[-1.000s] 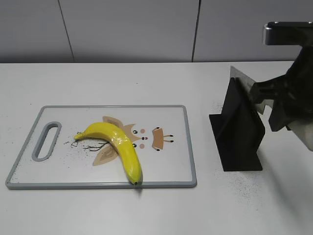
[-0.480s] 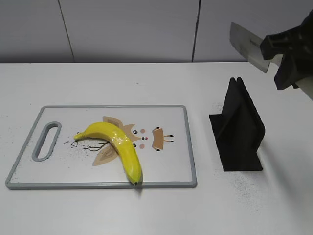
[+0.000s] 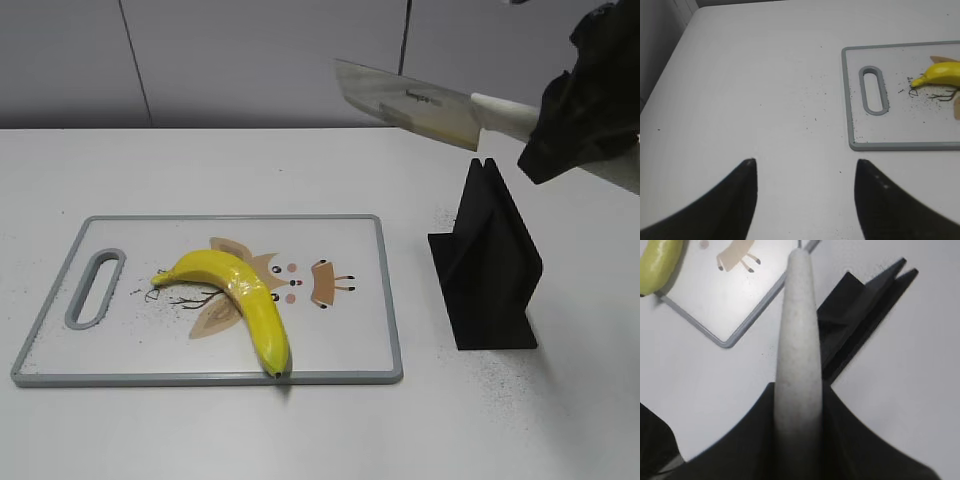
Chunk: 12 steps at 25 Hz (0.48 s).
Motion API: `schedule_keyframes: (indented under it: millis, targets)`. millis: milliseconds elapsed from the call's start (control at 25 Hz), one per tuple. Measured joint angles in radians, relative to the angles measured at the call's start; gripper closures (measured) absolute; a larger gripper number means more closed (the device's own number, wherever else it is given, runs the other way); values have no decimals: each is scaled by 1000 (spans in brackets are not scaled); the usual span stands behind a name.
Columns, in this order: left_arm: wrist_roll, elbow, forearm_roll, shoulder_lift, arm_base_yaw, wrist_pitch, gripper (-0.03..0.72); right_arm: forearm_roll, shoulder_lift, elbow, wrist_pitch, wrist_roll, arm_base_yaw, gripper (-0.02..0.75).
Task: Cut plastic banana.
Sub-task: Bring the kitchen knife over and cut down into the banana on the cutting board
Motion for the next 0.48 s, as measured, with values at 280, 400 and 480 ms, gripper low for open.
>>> schedule_keyframes:
  millis: [280,400,480]
  targets:
    - [163,-86,-118,235,0,-63,67,149,52,-10,-27,-389,0,576]
    - [313,-121,-238,359,-6,-118,67,199,74,-12,-24,-576,0,576]
    - [420,-153,-324,445,-25,-143,69,214,90,-19,-24,-650,0,576]
